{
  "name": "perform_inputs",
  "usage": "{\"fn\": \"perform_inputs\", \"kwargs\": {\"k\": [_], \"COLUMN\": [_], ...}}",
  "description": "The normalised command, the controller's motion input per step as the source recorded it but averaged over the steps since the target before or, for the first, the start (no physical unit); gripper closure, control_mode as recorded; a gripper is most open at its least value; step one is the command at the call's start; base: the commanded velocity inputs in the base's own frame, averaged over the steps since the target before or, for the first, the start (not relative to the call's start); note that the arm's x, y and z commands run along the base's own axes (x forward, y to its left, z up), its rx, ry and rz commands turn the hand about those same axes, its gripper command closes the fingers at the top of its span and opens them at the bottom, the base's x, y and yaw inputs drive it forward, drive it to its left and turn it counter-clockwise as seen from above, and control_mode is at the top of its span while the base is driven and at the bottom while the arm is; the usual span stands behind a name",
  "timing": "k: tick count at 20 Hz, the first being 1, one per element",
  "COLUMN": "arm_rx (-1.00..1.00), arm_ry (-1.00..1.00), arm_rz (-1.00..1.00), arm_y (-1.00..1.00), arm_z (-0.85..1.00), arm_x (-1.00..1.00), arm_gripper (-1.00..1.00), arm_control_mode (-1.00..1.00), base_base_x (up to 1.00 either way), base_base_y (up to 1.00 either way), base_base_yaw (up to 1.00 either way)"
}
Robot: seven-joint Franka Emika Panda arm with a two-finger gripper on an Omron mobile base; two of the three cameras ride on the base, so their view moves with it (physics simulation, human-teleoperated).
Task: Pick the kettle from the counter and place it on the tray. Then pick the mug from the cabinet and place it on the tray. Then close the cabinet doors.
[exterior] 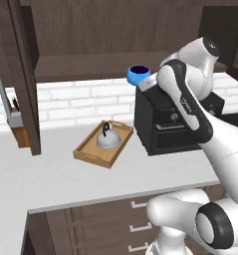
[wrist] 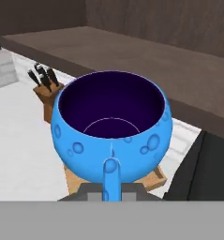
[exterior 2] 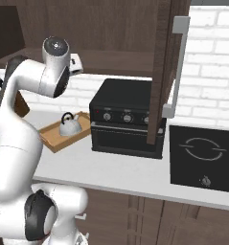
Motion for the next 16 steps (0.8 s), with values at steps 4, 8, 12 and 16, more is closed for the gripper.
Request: {"fn": "perform_inputs", "kwargs": {"k": [4, 8, 12, 16], "arm_rx": [-0.1, -0.11, -0.03, 0.0], "arm_ry": [0.07, 0.2, 0.18, 0.21], "arm_rz": [0.48, 0.22, 0.14, 0.06], "arm_y": [0.15, 0.42, 0.44, 0.24], "arm_z": [-0.37, -0.55, -0.72, -0.72], "arm_x": [-0.95, -0.37, -0.06, 0.02], "arm_gripper": [1.0, 1.0, 1.0, 1.0], "arm_control_mode": [-1.0, -1.0, -1.0, -1.0], "base_base_x": [0.0, 0.0, 0.0, 0.0], "base_base_y": [0.0, 0.0, 0.0, 0.0], "base_base_yaw": [0.0, 0.0, 0.0, 0.0]}}
